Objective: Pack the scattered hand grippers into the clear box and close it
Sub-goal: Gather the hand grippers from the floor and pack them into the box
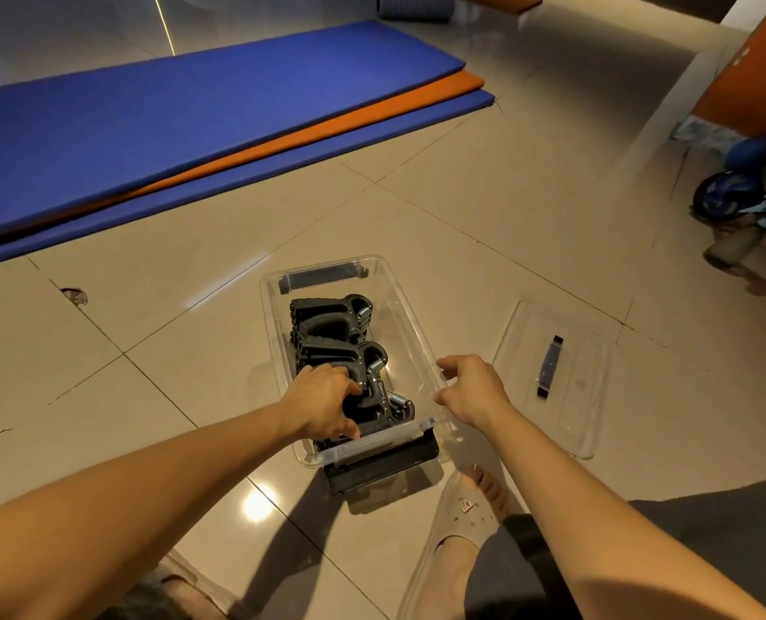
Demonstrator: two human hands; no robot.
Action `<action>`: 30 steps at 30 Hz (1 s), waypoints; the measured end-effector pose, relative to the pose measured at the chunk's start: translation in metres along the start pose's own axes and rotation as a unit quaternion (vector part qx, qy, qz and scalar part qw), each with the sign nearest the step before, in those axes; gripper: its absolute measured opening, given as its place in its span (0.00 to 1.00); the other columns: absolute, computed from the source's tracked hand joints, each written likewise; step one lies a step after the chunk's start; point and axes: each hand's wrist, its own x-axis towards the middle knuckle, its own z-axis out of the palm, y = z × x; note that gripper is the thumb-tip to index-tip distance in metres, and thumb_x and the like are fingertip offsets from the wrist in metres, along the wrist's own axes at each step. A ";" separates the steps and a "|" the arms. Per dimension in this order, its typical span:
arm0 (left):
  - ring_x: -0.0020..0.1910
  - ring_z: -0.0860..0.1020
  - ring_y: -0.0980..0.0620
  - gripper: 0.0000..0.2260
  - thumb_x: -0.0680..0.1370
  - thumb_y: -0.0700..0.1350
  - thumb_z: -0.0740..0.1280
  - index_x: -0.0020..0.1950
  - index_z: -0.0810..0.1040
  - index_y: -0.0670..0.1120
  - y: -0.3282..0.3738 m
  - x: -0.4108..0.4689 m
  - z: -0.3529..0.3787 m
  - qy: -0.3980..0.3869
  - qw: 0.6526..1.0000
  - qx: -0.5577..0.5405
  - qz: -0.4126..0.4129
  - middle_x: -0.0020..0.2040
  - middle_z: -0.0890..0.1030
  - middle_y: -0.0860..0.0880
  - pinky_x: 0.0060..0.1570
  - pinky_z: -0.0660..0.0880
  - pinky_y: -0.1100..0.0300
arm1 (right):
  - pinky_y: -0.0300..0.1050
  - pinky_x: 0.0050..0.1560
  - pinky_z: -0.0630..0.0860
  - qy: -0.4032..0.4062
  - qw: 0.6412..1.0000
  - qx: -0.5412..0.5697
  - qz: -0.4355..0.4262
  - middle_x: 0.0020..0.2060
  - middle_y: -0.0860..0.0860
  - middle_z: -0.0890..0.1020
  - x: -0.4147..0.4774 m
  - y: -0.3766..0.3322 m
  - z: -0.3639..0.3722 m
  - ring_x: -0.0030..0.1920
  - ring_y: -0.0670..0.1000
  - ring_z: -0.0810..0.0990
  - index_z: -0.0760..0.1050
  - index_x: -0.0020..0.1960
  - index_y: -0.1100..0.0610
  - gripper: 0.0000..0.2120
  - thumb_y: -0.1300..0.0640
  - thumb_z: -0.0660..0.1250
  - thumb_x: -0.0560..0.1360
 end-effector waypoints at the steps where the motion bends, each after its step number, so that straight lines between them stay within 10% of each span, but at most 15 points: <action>1: 0.68 0.70 0.49 0.33 0.71 0.63 0.74 0.73 0.73 0.52 0.000 -0.002 -0.005 0.006 1.000 -0.003 -0.002 0.68 0.75 0.52 0.66 0.67 0.50 | 0.41 0.57 0.71 -0.004 1.000 0.003 0.001 0.64 0.52 0.81 -0.002 -0.001 -0.001 0.62 0.54 0.79 0.74 0.73 0.55 0.31 0.62 0.76 0.71; 13: 0.55 0.78 0.55 0.20 0.73 0.57 0.75 0.62 0.82 0.51 0.004 -0.120 -0.060 0.159 0.969 -0.170 -0.079 0.60 0.82 0.51 0.53 0.75 0.59 | 0.46 0.55 0.75 0.040 0.994 0.094 -0.037 0.65 0.54 0.79 -0.088 -0.036 -0.005 0.60 0.56 0.79 0.70 0.75 0.55 0.34 0.57 0.77 0.71; 30: 0.46 0.79 0.57 0.13 0.77 0.52 0.73 0.55 0.84 0.46 -0.031 -0.542 -0.109 0.322 0.873 -0.209 -0.301 0.50 0.84 0.50 0.41 0.72 0.66 | 0.47 0.56 0.80 -0.083 0.895 0.110 -0.424 0.59 0.51 0.82 -0.365 -0.267 0.074 0.54 0.50 0.81 0.72 0.73 0.54 0.28 0.55 0.75 0.75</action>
